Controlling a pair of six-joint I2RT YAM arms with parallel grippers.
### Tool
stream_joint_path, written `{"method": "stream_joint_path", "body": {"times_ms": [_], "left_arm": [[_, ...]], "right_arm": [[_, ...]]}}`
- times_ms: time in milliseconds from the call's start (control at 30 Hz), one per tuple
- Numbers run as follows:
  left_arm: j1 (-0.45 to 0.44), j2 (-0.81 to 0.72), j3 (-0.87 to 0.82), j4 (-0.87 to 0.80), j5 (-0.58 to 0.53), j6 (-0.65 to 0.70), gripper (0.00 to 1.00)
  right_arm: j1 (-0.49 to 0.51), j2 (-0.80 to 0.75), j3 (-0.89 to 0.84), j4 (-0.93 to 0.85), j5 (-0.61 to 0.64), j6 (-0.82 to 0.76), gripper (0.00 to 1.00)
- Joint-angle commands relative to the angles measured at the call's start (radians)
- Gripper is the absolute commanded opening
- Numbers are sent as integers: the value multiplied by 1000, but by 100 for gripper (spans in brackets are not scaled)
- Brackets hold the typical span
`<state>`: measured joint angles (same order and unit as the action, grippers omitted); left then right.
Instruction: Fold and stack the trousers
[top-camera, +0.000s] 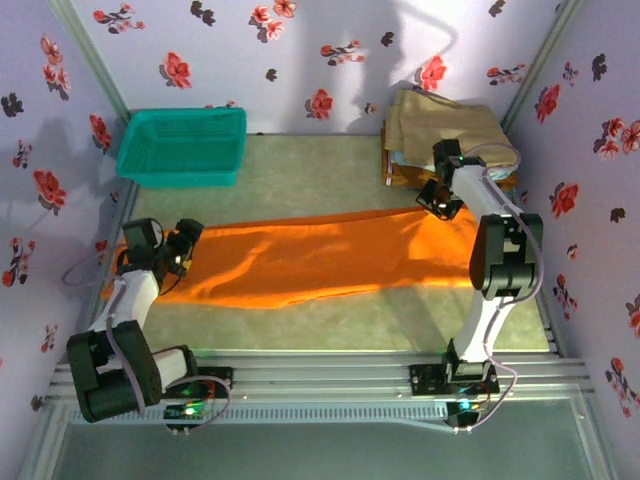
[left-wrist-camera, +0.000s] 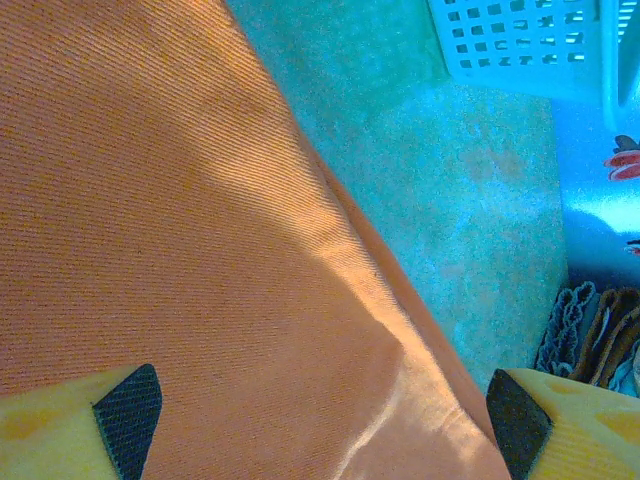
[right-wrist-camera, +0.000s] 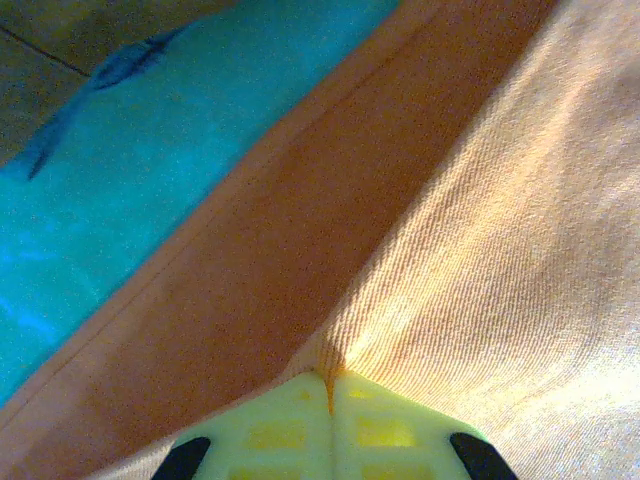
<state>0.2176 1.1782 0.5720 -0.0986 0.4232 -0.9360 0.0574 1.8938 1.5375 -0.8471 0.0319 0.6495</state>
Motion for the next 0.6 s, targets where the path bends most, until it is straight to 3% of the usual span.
{"method": "stream_joint_path", "body": {"times_ms": [0, 433, 567], "left_arm": [[-3, -23, 28, -24, 10, 14, 88], [-1, -44, 28, -33, 8, 19, 88], [-3, -43, 29, -37, 19, 20, 88]], "right_arm": [[-6, 32, 83, -44, 69, -33, 0], [-4, 242, 219, -12, 62, -48, 1], [6, 261, 275, -40, 43, -73, 36]]}}
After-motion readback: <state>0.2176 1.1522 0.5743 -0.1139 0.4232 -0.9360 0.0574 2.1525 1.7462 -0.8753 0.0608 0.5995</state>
